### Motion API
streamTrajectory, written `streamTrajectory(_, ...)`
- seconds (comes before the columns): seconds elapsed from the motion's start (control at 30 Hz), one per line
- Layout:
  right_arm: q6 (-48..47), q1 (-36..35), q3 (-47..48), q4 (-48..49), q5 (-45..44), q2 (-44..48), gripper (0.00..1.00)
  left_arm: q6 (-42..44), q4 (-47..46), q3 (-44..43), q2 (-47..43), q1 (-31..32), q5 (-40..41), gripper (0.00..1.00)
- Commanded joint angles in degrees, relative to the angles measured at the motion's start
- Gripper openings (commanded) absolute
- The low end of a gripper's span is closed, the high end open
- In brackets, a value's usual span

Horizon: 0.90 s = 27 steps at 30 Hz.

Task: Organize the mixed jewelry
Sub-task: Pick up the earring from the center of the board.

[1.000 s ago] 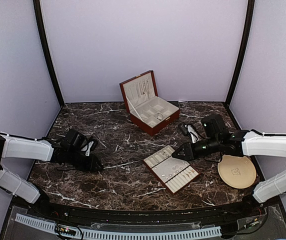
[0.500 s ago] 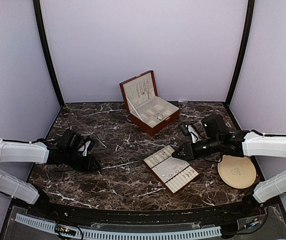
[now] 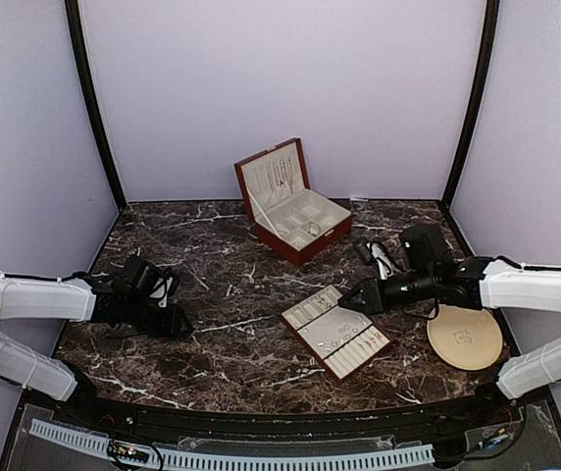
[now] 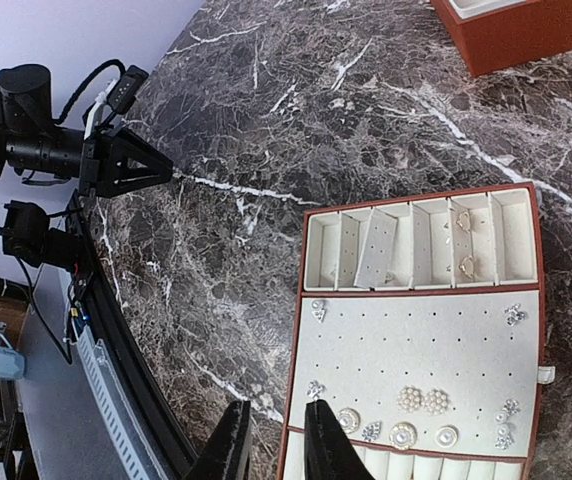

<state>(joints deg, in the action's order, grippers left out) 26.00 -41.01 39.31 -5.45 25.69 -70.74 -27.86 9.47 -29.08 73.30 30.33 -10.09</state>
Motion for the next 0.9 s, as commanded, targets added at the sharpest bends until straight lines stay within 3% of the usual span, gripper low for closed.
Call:
streamTrajectory(0.0, 0.33, -0.56, -0.64, 2.75, 0.02, 0.74, 0.21, 0.81, 0.66, -0.24, -0.73, 0.00, 2.58, 0.37)
streamTrajectory(0.6, 0.73, -0.57, -1.32, 2.91, 0.27, 0.70, 0.21, 4.04, -0.89, -5.10, 6.34, -0.03, 2.20, 0.12)
streamTrajectory(0.87, 0.46, -0.56, -1.34, 2.93, 0.39, 0.43, 0.21, 3.87, 0.66, -4.26, 5.87, -0.04, 2.77, 0.10)
